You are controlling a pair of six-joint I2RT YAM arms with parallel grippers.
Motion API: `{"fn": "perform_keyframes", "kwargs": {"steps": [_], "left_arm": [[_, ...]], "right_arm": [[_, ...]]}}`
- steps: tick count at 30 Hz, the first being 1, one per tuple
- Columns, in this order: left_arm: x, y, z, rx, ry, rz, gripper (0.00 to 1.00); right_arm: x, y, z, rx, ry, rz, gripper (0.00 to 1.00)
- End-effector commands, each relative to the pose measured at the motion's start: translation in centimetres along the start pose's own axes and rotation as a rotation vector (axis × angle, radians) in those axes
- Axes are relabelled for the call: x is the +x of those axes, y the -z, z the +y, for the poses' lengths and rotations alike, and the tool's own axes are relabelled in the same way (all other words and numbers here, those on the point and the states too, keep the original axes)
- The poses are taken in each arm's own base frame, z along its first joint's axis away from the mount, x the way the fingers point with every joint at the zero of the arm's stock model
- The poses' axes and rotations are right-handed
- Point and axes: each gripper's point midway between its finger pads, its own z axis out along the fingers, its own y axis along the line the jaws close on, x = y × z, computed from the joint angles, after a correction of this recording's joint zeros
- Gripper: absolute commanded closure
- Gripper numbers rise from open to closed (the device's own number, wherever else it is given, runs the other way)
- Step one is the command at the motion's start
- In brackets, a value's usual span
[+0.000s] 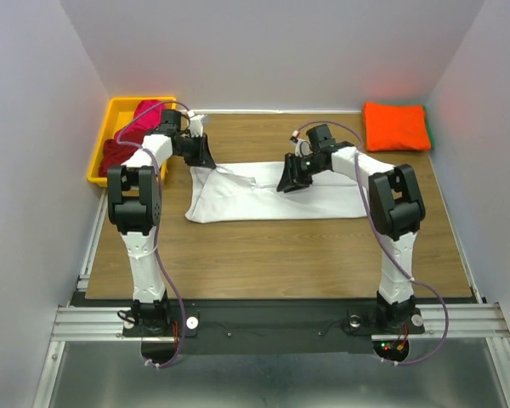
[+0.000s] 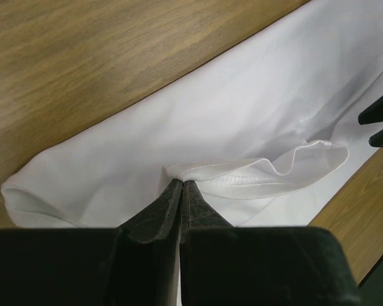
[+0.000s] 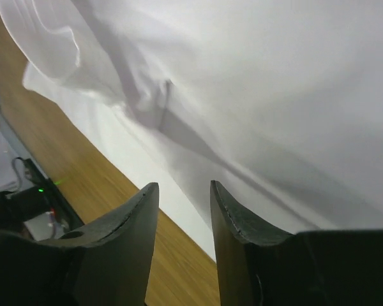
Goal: Fold and stack the t-shirts
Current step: Fold the tshirt
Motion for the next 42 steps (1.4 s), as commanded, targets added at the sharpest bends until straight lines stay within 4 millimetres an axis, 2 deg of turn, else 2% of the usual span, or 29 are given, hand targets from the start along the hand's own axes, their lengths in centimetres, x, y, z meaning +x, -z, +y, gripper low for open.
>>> {"fn": "perform_keyframes", "kwargs": {"steps": [1, 2, 3, 4, 5, 6, 7, 10, 15, 17, 24, 29, 37, 42], "left_arm": [[-3.6, 2.5, -0.7, -0.016, -0.012, -0.108, 0.81], [-4.1, 3.2, -0.5, -0.038, -0.021, -0.137, 0.73], [-4.3, 4.3, -0.6, -0.071, -0.043, -0.161, 0.69], [-4.3, 4.9, -0.9, -0.082, -0.062, -0.17, 0.65], [-4.2, 5.4, -1.2, -0.086, -0.077, -0.176, 0.62], [-3.7, 6.2, -1.7, -0.106, -0.096, -0.174, 0.61], [-3.3, 6.5, -1.8, -0.112, -0.104, -0.167, 0.57], [-1.5, 7.1, -2.6, -0.13, -0.143, -0.125, 0.57], [1.5, 6.2, -3.0, -0.114, -0.139, -0.065, 0.57], [3.3, 5.3, -2.8, -0.112, -0.131, -0.021, 0.57], [6.4, 3.4, -1.7, -0.149, -0.147, 0.07, 0.57], [7.6, 2.4, -0.7, -0.163, -0.144, 0.108, 0.57], [8.2, 2.0, -0.1, -0.173, -0.144, 0.131, 0.57], [8.6, 1.9, 0.1, -0.178, -0.141, 0.139, 0.57]], "right_arm": [[-1.9, 7.0, -1.4, 0.195, 0.205, -0.148, 0.59], [-1.0, 8.4, -2.1, 0.242, 0.221, -0.142, 0.6], [-0.8, 9.8, -4.4, 0.349, 0.275, -0.143, 0.61], [-0.5, 10.7, -5.5, 0.404, 0.294, -0.143, 0.62], [-0.3, 11.7, -6.4, 0.453, 0.316, -0.149, 0.62], [0.4, 13.1, -8.0, 0.536, 0.353, -0.138, 0.62], [0.5, 13.7, -8.7, 0.573, 0.367, -0.136, 0.62], [1.0, 15.0, -10.8, 0.641, 0.389, -0.114, 0.63], [0.9, 15.2, -12.8, 0.69, 0.434, -0.07, 0.63], [0.7, 15.2, -13.4, 0.706, 0.44, -0.063, 0.62], [-0.3, 15.9, -14.7, 0.774, 0.484, -0.07, 0.61], [-1.0, 15.3, -14.6, 0.747, 0.514, -0.074, 0.6], [-0.2, 13.7, -15.7, 0.714, 0.524, -0.021, 0.6], [-0.3, 13.2, -16.2, 0.717, 0.509, -0.019, 0.6]]}}
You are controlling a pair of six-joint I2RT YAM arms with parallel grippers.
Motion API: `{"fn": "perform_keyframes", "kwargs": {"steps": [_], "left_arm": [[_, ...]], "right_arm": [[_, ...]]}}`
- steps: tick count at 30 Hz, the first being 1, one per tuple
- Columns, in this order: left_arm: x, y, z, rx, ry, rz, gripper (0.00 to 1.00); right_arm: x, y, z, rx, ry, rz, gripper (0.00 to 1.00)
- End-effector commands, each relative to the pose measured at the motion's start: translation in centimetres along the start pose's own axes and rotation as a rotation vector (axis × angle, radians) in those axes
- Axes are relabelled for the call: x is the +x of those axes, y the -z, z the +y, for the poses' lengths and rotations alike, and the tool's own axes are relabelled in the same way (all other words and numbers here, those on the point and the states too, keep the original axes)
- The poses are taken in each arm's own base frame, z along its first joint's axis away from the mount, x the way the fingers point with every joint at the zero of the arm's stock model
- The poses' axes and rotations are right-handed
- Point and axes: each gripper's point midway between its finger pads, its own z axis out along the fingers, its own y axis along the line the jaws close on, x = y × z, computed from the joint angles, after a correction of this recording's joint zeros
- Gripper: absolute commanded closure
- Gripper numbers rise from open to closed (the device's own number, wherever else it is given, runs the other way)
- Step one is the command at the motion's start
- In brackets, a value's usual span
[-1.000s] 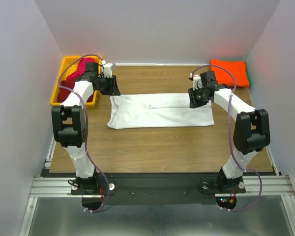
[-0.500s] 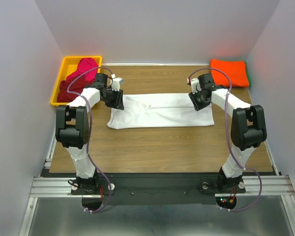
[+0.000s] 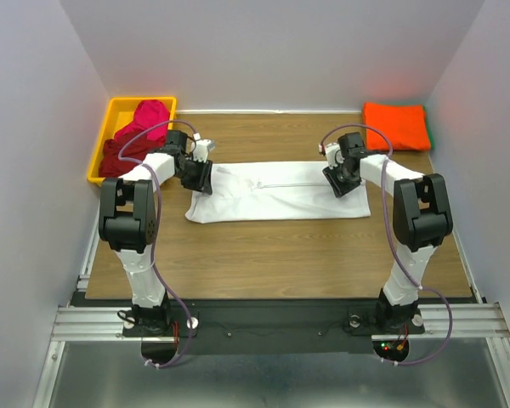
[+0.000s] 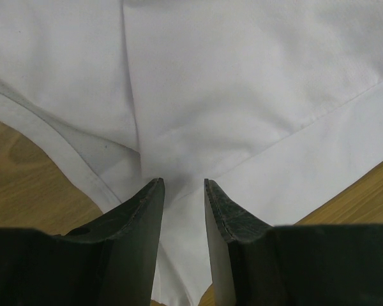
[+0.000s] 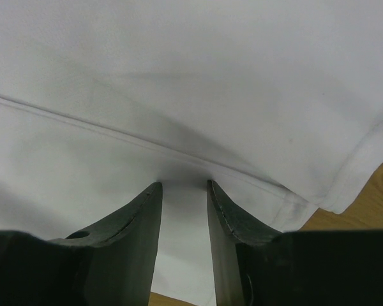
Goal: Fold and stack the t-shirts
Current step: Fold the tshirt
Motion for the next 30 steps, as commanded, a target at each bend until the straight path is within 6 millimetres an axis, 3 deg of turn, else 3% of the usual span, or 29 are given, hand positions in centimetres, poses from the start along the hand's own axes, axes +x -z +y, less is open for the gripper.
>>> {"fn": "perform_keyframes", "kwargs": {"steps": [1, 5, 8, 13, 20, 30], "left_arm": [[0.3, 0.0, 0.0, -0.001, -0.021, 0.003, 0.58], [0.5, 0.0, 0.0, -0.003, -0.022, 0.008, 0.58], [0.7, -0.2, 0.2, -0.01, -0.022, 0.013, 0.59], [1.0, -0.5, 0.2, -0.007, -0.015, 0.021, 0.59], [0.8, -0.7, 0.2, -0.002, -0.011, 0.022, 0.59], [1.1, -0.9, 0.2, -0.002, -0.008, 0.031, 0.59]], "right_arm": [[-2.3, 0.0, -1.1, 0.019, 0.001, -0.07, 0.61], [-3.2, 0.7, -1.3, 0.026, -0.028, -0.097, 0.62], [-4.2, 2.0, -2.9, 0.047, -0.089, -0.14, 0.63], [-3.3, 3.9, -6.3, 0.074, -0.206, -0.171, 0.63], [-0.9, 3.2, -7.7, 0.107, -0.275, -0.116, 0.63], [-0.4, 1.6, -6.5, 0.045, -0.312, -0.09, 0.65]]}}
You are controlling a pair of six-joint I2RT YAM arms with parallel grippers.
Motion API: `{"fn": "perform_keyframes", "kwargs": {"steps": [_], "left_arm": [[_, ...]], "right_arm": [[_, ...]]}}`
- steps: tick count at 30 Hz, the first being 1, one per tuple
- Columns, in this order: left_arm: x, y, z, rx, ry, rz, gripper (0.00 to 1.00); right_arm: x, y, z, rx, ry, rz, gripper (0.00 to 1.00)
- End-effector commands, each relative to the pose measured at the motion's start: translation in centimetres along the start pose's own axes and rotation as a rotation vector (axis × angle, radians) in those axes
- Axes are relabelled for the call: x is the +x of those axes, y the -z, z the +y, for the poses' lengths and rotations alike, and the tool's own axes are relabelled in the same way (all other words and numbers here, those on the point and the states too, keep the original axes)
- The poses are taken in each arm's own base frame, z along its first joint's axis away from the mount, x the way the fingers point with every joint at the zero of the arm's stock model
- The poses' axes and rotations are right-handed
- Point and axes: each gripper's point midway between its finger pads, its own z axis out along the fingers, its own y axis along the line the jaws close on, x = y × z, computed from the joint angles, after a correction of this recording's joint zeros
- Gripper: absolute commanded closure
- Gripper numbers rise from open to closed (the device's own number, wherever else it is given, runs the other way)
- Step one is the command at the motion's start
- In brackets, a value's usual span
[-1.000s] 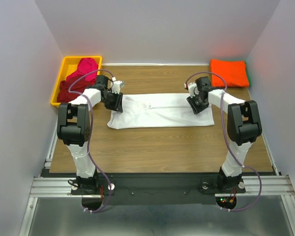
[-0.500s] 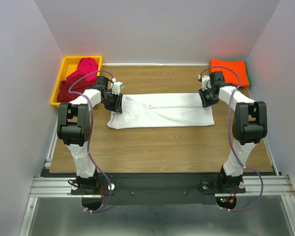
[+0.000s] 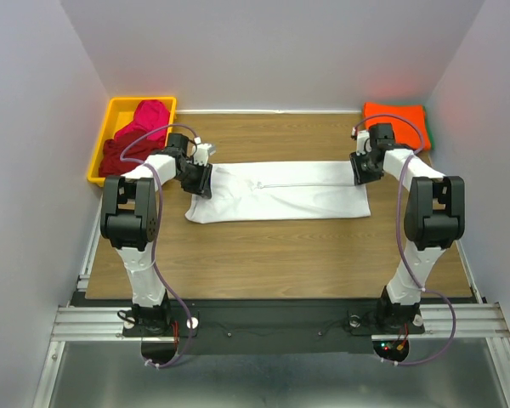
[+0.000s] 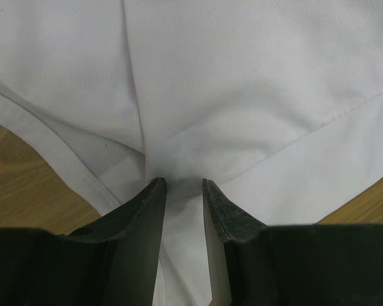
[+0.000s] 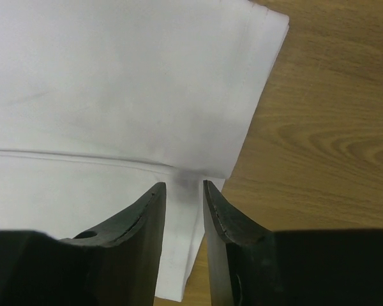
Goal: Fold and stack the t-shirts
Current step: Fold the tshirt
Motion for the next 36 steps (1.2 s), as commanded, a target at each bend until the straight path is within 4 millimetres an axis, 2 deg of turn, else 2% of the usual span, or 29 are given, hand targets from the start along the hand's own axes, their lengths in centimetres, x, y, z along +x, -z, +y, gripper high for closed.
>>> {"fn": "perform_keyframes", "kwargs": {"steps": [1, 12, 19, 22, 23, 26, 28, 29, 33, 36], "left_arm": [[-0.2, 0.2, -0.3, 0.006, -0.017, -0.005, 0.59], [-0.2, 0.0, -0.2, 0.003, -0.015, -0.003, 0.59], [-0.2, 0.0, -0.2, 0.001, -0.016, -0.003, 0.59], [-0.1, 0.0, -0.2, 0.0, -0.015, 0.0, 0.6], [0.0, -0.1, -0.1, -0.002, -0.014, 0.002, 0.6], [0.6, -0.4, 0.2, -0.011, -0.005, 0.02, 0.6], [1.1, -0.6, 0.4, -0.026, 0.004, 0.031, 0.62], [1.2, -0.7, 0.5, -0.03, 0.006, 0.035, 0.63], [1.7, -0.8, 0.9, -0.052, 0.013, 0.046, 0.67], [1.8, -0.9, 1.0, -0.054, 0.021, 0.049, 0.67]], "right_arm": [[-0.5, -0.2, 0.7, -0.027, -0.024, -0.012, 0.66], [1.1, -1.0, -0.4, 0.033, -0.02, 0.044, 0.69], [1.3, -1.5, -0.5, 0.038, -0.034, 0.057, 0.63], [1.3, -1.6, 0.1, 0.009, -0.043, 0.054, 0.71], [1.3, -1.6, 0.2, 0.002, -0.045, 0.052, 0.81], [1.0, -1.0, 0.4, -0.006, -0.047, 0.04, 0.99], [1.0, -0.7, 0.3, 0.003, -0.045, 0.035, 1.0], [0.8, 0.1, -0.7, 0.018, -0.064, 0.019, 0.99], [0.0, 1.5, -2.1, 0.048, -0.086, -0.017, 0.99], [0.1, 1.5, -2.8, 0.056, -0.102, -0.019, 0.99]]}}
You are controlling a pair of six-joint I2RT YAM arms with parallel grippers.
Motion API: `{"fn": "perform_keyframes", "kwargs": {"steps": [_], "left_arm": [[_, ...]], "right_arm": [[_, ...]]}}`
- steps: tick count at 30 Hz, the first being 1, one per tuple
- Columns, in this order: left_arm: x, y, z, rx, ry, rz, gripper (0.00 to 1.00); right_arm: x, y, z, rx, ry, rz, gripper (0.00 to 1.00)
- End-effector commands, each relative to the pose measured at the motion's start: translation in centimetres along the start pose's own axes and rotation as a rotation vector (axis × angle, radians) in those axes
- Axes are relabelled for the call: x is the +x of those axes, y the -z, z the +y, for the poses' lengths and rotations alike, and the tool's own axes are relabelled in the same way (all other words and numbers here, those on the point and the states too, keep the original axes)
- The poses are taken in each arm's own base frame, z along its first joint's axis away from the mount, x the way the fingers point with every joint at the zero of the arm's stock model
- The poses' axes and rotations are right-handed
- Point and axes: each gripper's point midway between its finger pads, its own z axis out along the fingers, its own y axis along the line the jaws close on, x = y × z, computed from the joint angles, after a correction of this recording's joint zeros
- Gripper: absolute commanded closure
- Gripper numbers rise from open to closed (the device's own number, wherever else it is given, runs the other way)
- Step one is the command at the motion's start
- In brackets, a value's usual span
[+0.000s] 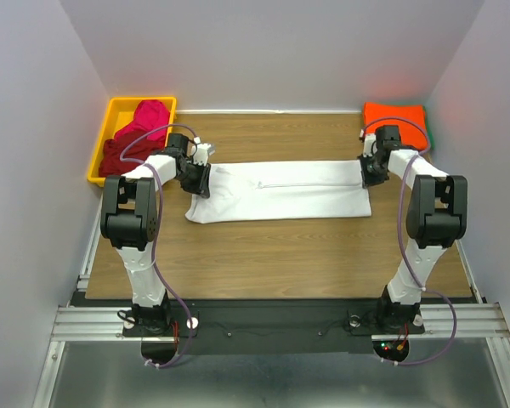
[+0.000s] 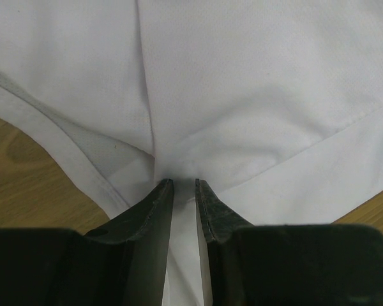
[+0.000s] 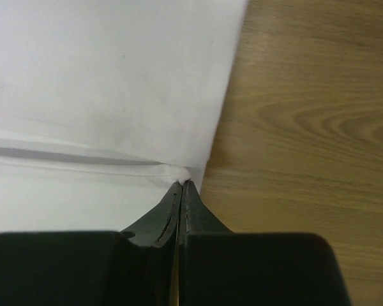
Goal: Fold and stack the t-shirts
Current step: Fold the tshirt
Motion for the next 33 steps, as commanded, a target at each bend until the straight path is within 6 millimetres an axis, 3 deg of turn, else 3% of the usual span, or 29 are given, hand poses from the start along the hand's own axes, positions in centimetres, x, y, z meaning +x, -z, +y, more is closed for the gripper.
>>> {"fn": "perform_keyframes", "kwargs": {"steps": [1, 7, 10, 11, 14, 19, 22, 27, 30, 33], "left_arm": [[1.8, -0.7, 0.4, -0.028, 0.014, 0.053, 0.68], [1.7, -0.7, 0.6, -0.035, 0.012, 0.054, 0.69], [1.6, -0.5, 0.0, -0.005, 0.007, 0.048, 0.67], [1.2, -0.1, -0.5, 0.015, 0.0, 0.03, 0.66], [-0.2, 1.4, -1.5, 0.039, -0.025, -0.026, 0.64], [-2.9, 4.4, -2.9, 0.04, -0.072, -0.114, 0.64], [-3.3, 4.5, -4.2, 0.037, -0.097, -0.115, 0.64], [-2.6, 2.7, -5.8, 0.029, -0.099, -0.068, 0.64], [-1.5, 1.3, -6.0, 0.022, -0.094, -0.034, 0.64], [-0.3, 0.3, -5.4, 0.01, -0.078, 0.012, 0.64]], "right_arm": [[-1.5, 2.2, -1.4, 0.027, -0.031, -0.067, 1.0], [-0.8, 1.3, -1.2, 0.009, -0.033, -0.044, 0.99], [-0.9, 0.7, -0.8, -0.017, -0.032, -0.037, 0.85], [-1.2, 0.8, -0.6, -0.028, -0.032, -0.047, 0.72], [-2.6, 2.0, -0.6, -0.029, -0.032, -0.09, 0.61], [-6.6, 5.5, -0.4, -0.051, 0.019, -0.221, 0.62], [-8.2, 6.0, 0.8, -0.112, 0.04, -0.259, 0.63], [-8.9, 3.2, 2.7, -0.171, 0.06, -0.228, 0.69], [-7.8, 0.8, 4.1, -0.21, 0.061, -0.174, 0.73], [-6.3, -1.2, 4.2, -0.214, 0.06, -0.121, 0.74]]}}
